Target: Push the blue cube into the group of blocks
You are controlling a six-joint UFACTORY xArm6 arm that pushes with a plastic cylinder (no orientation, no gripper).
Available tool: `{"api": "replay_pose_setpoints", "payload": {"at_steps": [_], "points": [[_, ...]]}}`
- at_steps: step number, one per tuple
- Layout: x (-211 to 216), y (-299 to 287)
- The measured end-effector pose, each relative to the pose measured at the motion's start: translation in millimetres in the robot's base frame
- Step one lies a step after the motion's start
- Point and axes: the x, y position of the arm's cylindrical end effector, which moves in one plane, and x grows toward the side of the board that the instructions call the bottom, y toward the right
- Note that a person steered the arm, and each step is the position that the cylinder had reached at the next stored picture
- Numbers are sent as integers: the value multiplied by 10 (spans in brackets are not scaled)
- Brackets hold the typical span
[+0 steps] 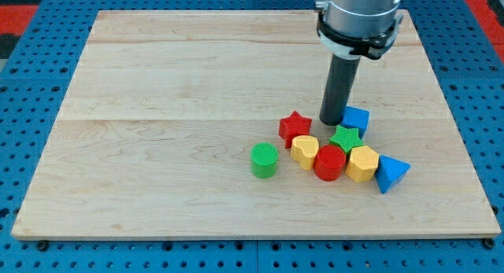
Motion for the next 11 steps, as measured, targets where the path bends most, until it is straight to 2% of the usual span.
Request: {"api": "replay_pose_setpoints", "payload": {"at_steps": [2,3,5,7,9,11], "points": [[18,-144],[-181,-195],[-210,773],[-82,415],[112,422],[112,451]]}}
